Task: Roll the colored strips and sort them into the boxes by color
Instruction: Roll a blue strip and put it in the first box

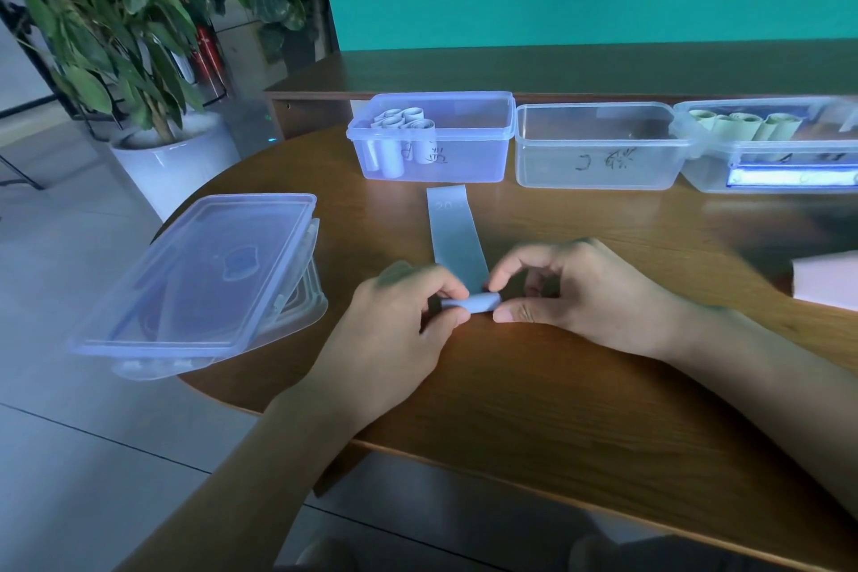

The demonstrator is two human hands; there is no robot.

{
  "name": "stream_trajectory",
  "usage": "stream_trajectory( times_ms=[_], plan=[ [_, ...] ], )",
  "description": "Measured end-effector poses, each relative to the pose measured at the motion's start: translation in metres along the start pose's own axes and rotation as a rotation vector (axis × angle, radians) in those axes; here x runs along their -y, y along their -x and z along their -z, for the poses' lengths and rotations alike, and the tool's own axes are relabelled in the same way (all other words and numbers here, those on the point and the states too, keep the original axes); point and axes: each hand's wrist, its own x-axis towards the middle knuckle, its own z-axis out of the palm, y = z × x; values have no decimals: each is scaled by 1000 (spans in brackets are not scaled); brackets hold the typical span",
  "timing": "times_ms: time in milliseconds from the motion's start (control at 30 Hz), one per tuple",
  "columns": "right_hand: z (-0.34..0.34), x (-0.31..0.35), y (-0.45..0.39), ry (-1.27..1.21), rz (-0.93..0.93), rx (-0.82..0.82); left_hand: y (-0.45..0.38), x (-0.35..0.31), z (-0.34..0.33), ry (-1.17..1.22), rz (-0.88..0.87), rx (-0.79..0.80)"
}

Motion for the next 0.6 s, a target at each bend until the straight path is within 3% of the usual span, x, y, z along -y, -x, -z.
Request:
stream_trajectory(
  times_ms=[267, 600],
  plan=[
    [6, -3, 3, -129, -24, 28, 0, 2, -2, 8, 8, -7],
    [1, -7, -5, -46, 16, -32, -2, 0, -1, 66, 39, -2]
  ],
)
